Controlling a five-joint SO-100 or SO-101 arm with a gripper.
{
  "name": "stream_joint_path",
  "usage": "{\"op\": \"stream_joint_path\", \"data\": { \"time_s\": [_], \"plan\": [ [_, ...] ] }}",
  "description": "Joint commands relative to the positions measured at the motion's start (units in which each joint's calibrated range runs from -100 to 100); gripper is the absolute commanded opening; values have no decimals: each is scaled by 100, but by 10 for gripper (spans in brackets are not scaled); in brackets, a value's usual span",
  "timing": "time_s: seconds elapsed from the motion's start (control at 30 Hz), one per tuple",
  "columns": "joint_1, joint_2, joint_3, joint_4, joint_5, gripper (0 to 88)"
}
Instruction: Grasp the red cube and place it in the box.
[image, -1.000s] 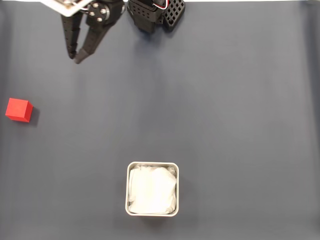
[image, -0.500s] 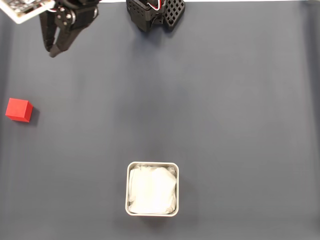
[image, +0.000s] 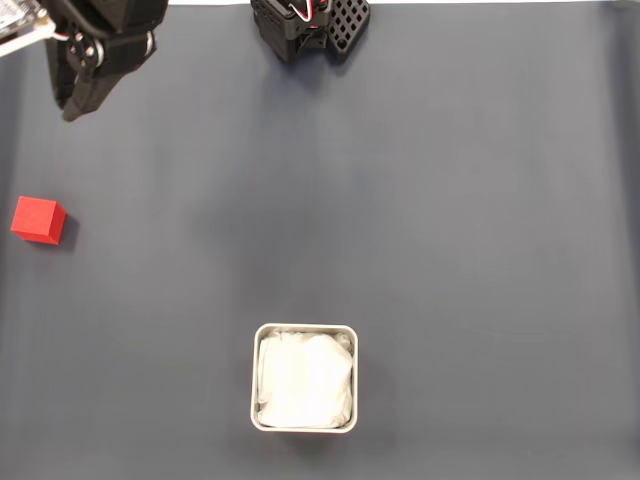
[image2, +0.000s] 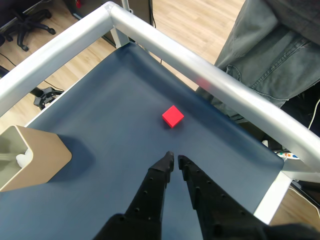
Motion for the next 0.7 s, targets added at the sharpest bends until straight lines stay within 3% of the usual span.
{"op": "stream_joint_path", "data": {
  "time_s": [0.0,0.67],
  "plan": [
    [102,72,-286,-382,49,24],
    [357,895,-304,-1095,-68,131]
  ]
}}
